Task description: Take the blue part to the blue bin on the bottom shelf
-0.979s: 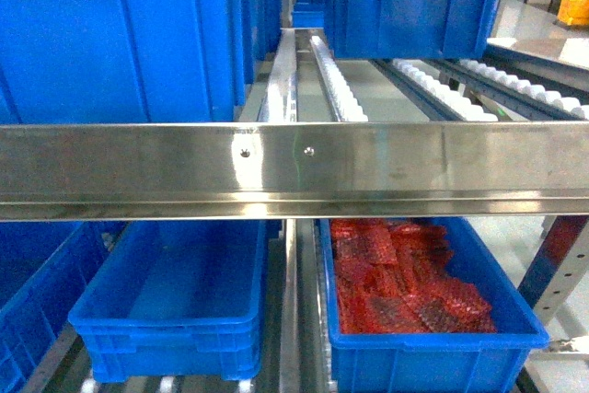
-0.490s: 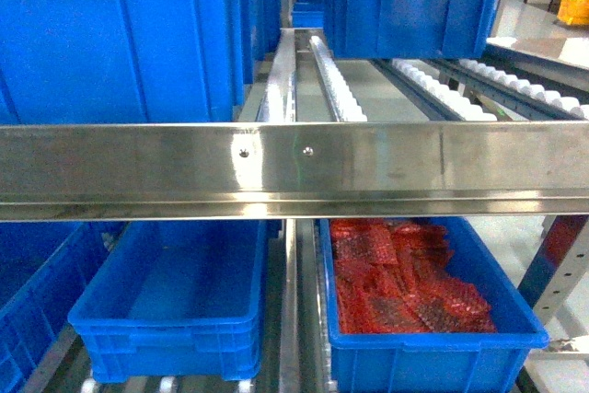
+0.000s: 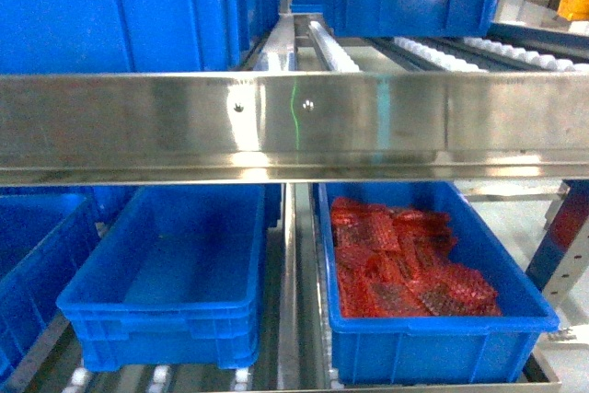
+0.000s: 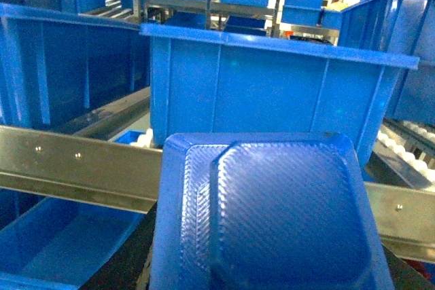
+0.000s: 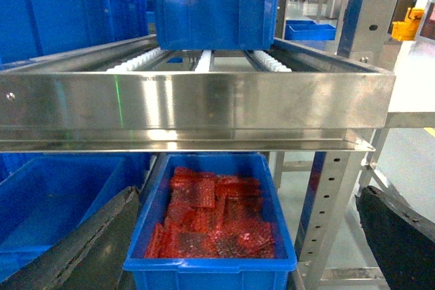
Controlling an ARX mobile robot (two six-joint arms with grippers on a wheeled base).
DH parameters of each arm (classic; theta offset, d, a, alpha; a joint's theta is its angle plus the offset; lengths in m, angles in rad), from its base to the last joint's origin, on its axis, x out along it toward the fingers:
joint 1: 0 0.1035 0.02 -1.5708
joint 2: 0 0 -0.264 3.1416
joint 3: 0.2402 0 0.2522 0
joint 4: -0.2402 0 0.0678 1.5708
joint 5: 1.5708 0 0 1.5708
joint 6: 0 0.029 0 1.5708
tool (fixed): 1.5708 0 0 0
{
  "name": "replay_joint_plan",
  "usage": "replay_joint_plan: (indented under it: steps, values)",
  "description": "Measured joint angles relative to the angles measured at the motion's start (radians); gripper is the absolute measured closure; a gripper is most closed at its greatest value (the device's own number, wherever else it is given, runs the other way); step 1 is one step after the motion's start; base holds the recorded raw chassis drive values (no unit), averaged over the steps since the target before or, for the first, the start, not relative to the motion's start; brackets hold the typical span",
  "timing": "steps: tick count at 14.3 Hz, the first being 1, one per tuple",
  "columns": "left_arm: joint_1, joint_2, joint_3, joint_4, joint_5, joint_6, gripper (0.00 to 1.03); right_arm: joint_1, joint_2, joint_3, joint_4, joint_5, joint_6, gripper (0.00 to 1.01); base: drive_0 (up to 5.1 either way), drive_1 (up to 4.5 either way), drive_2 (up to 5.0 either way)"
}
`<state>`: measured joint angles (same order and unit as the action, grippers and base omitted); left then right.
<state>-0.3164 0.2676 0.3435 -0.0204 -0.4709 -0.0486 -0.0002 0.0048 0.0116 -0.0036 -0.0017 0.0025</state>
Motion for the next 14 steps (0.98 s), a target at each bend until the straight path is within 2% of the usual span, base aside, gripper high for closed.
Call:
replay_joint_plan:
  steps: [14]
  values:
    - [0.000,0.000,0.000,-0.002,0.000,0.000,0.60,0.000,0.000,0.000,-0.001,0.002,0.000,0.03,0.0,0.00,0.0]
